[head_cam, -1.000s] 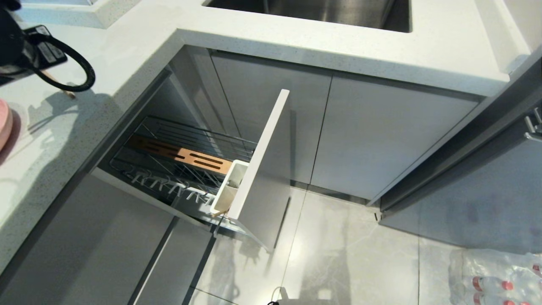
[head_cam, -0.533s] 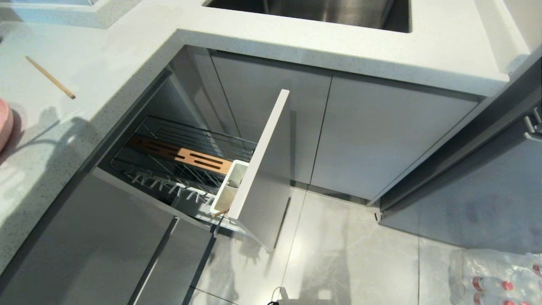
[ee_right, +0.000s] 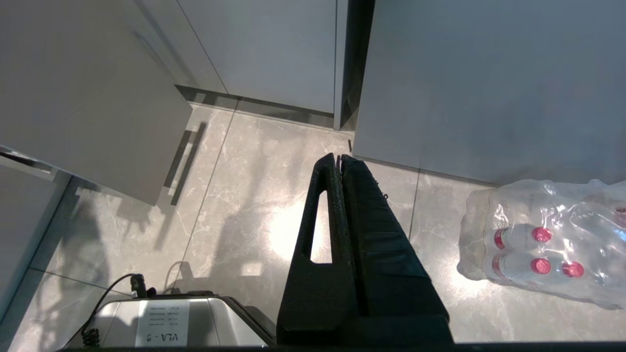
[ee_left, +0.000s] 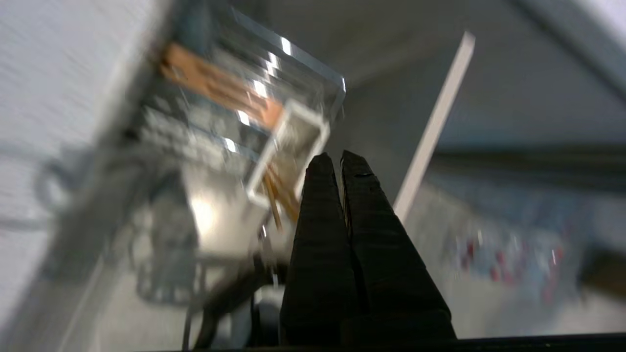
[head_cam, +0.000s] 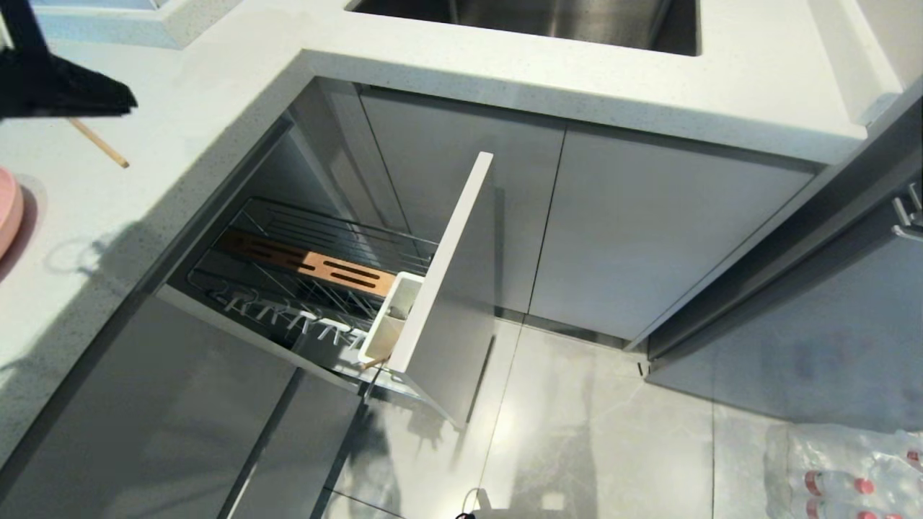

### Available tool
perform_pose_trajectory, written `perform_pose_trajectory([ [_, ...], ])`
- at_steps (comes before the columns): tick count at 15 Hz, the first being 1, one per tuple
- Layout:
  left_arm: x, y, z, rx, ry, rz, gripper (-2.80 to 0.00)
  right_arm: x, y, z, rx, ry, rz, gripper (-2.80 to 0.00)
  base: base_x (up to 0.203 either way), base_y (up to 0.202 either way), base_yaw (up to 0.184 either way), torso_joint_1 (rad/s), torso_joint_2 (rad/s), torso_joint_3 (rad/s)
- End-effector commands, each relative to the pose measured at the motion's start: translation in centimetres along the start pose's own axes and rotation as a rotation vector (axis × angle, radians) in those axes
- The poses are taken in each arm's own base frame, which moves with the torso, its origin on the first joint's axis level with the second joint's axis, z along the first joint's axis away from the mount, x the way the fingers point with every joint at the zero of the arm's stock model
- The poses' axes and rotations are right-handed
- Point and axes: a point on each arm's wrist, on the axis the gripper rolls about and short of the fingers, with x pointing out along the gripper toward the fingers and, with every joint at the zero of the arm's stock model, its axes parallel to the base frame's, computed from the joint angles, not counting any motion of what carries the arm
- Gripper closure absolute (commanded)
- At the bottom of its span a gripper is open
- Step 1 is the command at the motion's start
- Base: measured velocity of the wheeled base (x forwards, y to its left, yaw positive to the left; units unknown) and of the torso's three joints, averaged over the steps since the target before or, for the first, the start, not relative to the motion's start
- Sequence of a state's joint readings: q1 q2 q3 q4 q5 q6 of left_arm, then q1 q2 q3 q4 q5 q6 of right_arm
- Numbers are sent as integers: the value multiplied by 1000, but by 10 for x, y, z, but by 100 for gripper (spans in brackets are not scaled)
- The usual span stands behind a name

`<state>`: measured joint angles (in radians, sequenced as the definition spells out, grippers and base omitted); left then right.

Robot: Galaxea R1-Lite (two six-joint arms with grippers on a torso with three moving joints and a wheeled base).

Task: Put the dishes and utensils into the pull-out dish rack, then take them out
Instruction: Take the chopsticks out of the cupboard

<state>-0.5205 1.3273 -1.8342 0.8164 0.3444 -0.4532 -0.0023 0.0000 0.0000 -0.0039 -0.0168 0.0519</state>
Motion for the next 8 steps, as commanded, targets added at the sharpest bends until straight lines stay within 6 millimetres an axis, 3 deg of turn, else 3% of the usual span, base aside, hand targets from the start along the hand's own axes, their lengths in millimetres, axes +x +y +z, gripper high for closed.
perform_pose_trajectory([
  [1, 36, -11, -15, 39, 206, -4, 0, 0, 0, 0, 0, -1, 0, 0, 0, 0, 0, 0, 0, 0],
  [4, 91, -21, -38, 66, 454, 65, 0, 0, 0, 0, 0, 1, -1, 0, 0, 0, 0, 0, 0, 0],
  [8, 157, -25, -71, 92, 638, 178, 0, 0, 0, 0, 0, 0, 0, 0, 0, 0, 0, 0, 0, 0],
])
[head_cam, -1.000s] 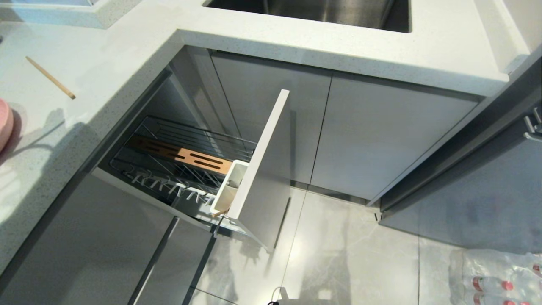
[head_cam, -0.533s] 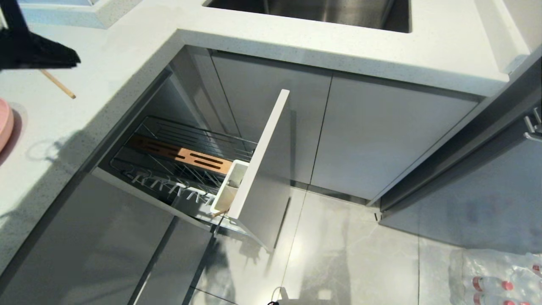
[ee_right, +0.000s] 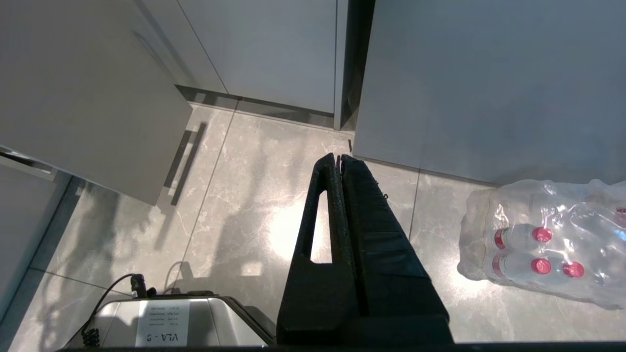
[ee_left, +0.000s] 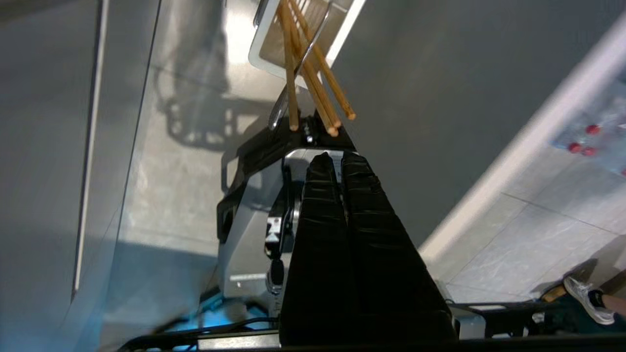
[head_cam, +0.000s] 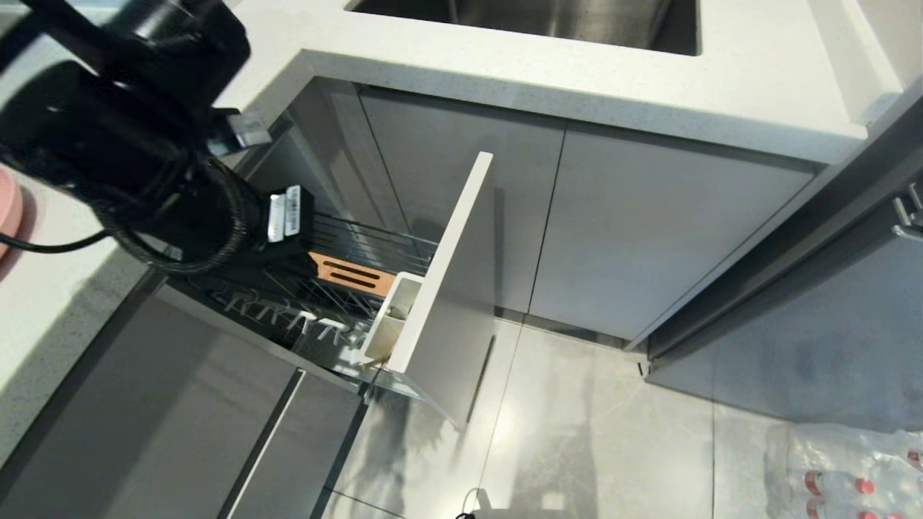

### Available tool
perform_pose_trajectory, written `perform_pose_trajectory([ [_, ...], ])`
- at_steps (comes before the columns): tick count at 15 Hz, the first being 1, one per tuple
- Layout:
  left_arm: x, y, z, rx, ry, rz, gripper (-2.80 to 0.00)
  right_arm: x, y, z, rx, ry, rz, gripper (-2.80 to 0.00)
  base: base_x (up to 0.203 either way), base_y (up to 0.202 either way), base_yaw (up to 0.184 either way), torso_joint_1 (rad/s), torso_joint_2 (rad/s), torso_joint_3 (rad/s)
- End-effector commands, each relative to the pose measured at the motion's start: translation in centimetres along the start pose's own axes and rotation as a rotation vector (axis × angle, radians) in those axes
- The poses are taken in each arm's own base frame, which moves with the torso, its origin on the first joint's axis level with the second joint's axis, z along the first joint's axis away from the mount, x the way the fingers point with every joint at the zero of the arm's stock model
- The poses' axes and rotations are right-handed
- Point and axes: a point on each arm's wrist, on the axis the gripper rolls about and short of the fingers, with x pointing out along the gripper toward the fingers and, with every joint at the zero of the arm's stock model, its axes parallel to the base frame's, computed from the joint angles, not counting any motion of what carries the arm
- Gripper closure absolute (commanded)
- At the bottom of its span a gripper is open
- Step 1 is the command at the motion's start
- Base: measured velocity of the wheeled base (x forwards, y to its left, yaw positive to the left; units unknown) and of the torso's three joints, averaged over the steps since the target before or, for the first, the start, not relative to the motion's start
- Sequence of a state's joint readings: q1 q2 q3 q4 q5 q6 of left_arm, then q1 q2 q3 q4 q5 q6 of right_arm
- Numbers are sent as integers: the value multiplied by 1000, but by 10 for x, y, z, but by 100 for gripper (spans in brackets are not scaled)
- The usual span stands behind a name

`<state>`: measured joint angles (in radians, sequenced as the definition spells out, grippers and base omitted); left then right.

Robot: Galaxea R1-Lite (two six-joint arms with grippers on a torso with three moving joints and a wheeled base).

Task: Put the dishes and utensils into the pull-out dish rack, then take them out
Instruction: Take the chopsticks out of the cupboard

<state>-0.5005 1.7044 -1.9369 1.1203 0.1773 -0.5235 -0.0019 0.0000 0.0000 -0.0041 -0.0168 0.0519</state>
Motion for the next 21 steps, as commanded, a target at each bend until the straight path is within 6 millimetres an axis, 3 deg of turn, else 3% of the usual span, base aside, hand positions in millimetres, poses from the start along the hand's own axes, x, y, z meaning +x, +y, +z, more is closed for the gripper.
perform_pose_trajectory([
  [1, 46, -10, 4, -3, 93, 59, 0, 0, 0, 0, 0, 0, 0, 0, 0, 0, 0, 0, 0, 0],
  [5, 83, -19, 16, -42, 36, 28, 0, 0, 0, 0, 0, 1, -1, 0, 0, 0, 0, 0, 0, 0],
  [10, 105, -25, 26, -61, 1, -26, 0, 0, 0, 0, 0, 0, 0, 0, 0, 0, 0, 0, 0, 0],
  [15, 114, -13, 14, 7, 153, 83, 0, 0, 0, 0, -1, 1, -1, 0, 0, 0, 0, 0, 0, 0],
  [21, 146, -5, 9, 19, 254, 150, -1, 0, 0, 0, 0, 1, -1, 0, 0, 0, 0, 0, 0, 0],
])
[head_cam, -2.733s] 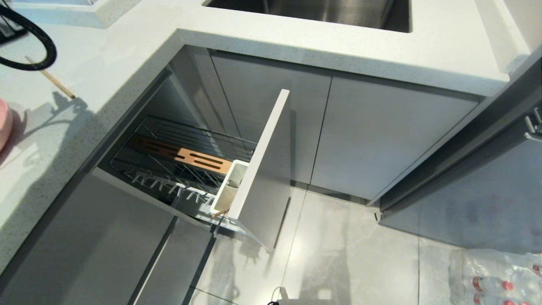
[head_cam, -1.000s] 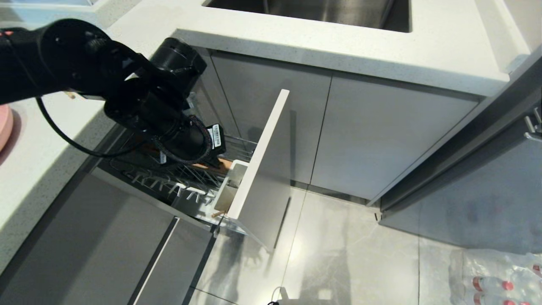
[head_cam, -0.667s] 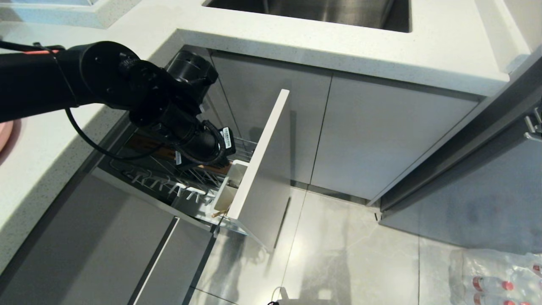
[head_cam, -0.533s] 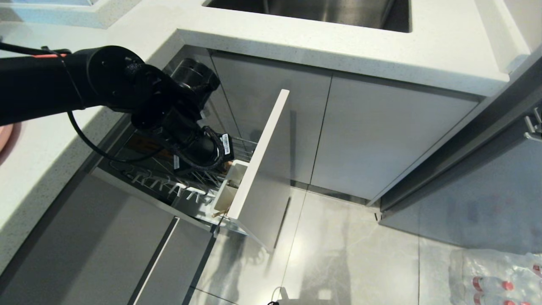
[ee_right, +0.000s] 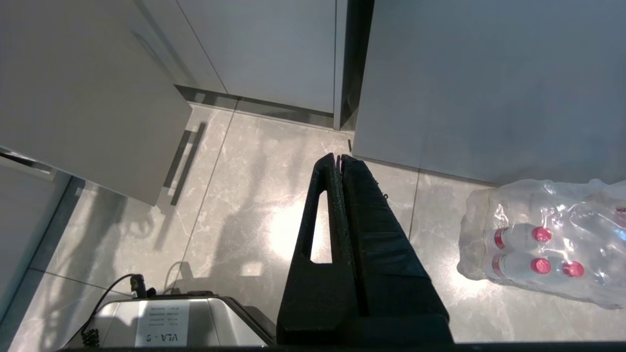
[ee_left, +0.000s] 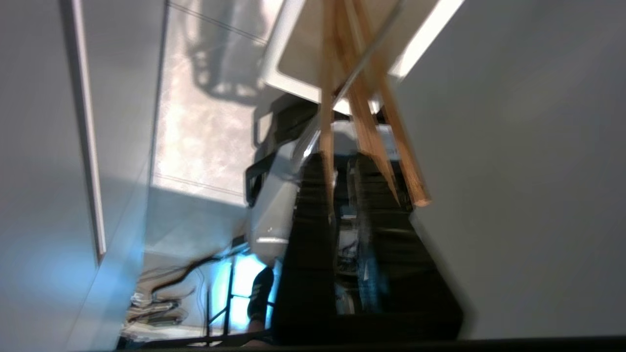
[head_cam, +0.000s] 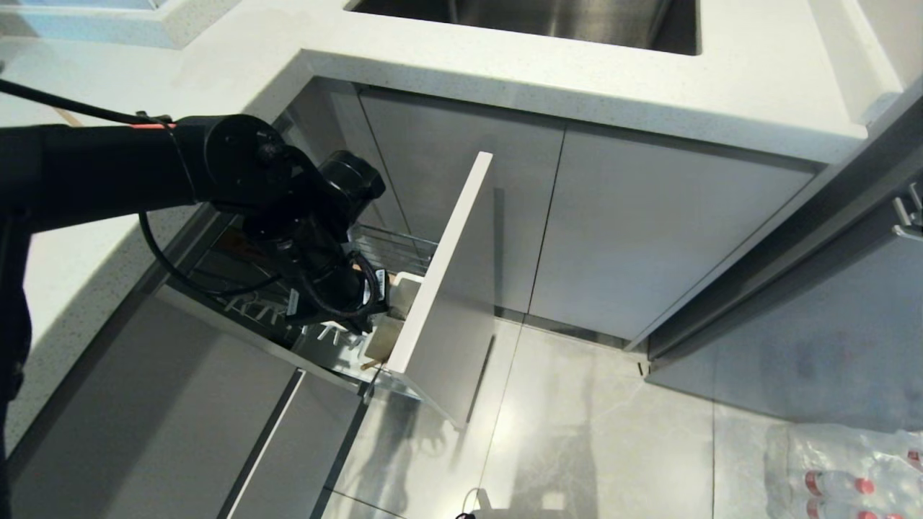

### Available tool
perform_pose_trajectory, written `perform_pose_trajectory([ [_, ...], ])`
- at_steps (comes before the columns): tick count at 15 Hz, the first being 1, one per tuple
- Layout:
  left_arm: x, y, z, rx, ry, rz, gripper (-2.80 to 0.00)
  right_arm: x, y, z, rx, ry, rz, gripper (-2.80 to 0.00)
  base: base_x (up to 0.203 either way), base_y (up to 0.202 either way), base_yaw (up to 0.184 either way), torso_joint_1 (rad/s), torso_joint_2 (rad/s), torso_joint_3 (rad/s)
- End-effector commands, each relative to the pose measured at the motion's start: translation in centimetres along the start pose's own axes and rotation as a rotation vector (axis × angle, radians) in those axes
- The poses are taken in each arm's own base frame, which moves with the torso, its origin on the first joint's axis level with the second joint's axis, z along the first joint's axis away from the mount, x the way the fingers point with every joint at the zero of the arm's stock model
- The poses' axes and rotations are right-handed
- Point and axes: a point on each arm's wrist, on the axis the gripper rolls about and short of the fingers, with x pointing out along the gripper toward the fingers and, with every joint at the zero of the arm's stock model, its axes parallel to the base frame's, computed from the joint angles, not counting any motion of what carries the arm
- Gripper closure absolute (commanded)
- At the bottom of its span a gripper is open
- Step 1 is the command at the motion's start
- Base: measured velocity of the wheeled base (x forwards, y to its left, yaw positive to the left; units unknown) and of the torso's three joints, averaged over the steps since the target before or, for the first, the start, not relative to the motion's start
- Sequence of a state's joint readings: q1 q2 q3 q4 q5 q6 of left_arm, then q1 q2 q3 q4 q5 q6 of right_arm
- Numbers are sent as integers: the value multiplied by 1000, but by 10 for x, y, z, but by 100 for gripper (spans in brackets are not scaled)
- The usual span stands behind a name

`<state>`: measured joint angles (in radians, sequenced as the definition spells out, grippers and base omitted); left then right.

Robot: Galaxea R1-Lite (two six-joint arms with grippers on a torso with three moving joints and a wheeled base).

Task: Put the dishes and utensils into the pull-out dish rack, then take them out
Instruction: Take the chopsticks out of the cupboard

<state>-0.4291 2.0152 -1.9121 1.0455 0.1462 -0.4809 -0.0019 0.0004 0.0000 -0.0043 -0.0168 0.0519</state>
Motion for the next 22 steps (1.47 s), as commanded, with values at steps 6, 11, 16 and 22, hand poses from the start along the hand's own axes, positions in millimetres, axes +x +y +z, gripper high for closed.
perform_pose_trajectory([
  [6, 43, 0, 6, 6, 92, 54, -280, 0, 0, 0, 0, 0, 0, 0, 0, 0, 0, 0, 0, 0],
  [11, 53, 3, 10, 8, 106, 69, -280, 0, 0, 0, 0, 0, 0, 0, 0, 0, 0, 0, 0, 0],
  [16, 55, 4, 10, 8, 113, 73, -280, 0, 0, 0, 0, 0, -1, 0, 0, 0, 0, 0, 0, 0],
  [22, 40, 23, 17, -3, 57, 119, -280, 0, 0, 0, 0, 1, -1, 0, 0, 0, 0, 0, 0, 0],
])
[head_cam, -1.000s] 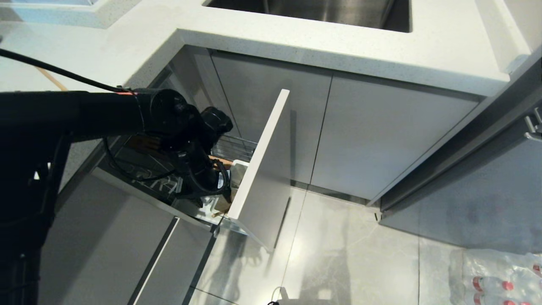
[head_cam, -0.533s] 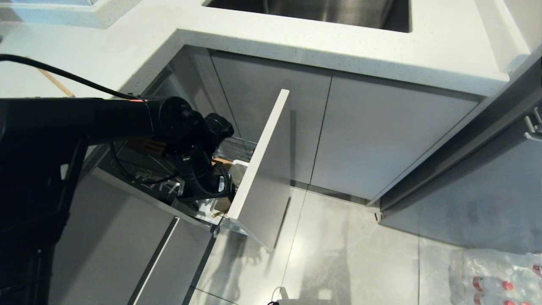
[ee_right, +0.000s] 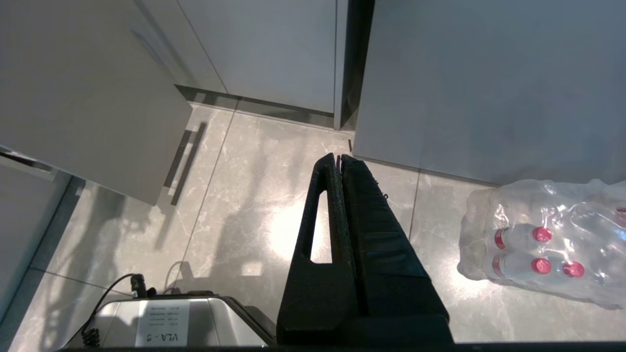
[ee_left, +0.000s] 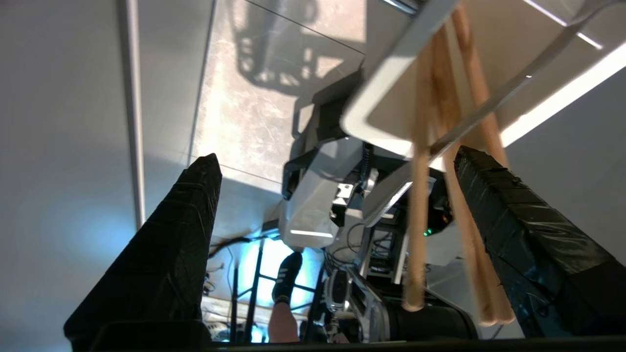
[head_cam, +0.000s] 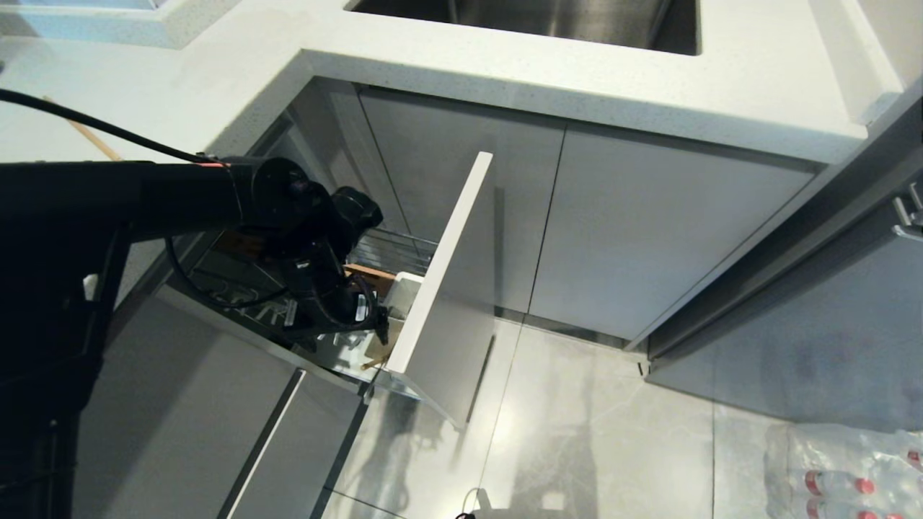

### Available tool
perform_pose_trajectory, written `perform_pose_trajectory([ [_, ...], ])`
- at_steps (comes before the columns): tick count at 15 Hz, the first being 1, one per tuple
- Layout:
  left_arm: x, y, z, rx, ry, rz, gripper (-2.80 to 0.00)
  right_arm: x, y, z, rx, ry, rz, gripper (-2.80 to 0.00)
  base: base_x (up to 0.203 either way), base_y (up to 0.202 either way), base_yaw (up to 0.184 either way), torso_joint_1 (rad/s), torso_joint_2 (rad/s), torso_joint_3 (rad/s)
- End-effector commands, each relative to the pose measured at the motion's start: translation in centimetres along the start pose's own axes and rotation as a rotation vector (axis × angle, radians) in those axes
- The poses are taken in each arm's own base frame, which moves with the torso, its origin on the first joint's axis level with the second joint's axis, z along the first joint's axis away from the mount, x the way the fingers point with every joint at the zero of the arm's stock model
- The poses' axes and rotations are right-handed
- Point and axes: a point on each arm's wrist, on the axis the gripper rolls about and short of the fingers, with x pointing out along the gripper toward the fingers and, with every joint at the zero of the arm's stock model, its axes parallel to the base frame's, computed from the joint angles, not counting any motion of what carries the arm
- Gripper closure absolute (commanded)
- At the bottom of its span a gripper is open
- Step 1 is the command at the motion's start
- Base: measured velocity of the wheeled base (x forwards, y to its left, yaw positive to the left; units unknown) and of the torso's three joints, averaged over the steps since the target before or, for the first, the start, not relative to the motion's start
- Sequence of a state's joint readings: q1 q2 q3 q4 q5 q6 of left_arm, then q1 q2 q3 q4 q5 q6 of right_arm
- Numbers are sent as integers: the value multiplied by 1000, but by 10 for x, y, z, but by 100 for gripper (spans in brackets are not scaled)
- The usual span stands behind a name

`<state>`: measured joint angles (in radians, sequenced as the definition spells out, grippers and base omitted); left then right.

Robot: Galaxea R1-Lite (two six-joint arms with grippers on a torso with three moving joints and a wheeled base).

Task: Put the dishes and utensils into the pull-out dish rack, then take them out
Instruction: Take the chopsticks out of the cupboard

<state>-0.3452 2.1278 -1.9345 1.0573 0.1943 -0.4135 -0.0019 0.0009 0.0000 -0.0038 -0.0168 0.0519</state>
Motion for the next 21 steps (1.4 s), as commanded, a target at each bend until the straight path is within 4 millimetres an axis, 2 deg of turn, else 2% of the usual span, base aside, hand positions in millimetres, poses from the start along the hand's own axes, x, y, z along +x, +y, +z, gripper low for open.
perform_pose_trajectory([
  [1, -8, 6, 0, -10, -15, 2, -280, 0, 0, 0, 0, -2, 0, 0, 0, 0, 0, 0, 0, 0],
  [14, -7, 3, -10, 62, 72, 1, -280, 0, 0, 0, 0, 0, -1, 0, 0, 0, 0, 0, 0, 0],
  [21, 0, 4, -18, 93, 158, 18, -280, 0, 0, 0, 0, 0, 0, 0, 0, 0, 0, 0, 0, 0],
])
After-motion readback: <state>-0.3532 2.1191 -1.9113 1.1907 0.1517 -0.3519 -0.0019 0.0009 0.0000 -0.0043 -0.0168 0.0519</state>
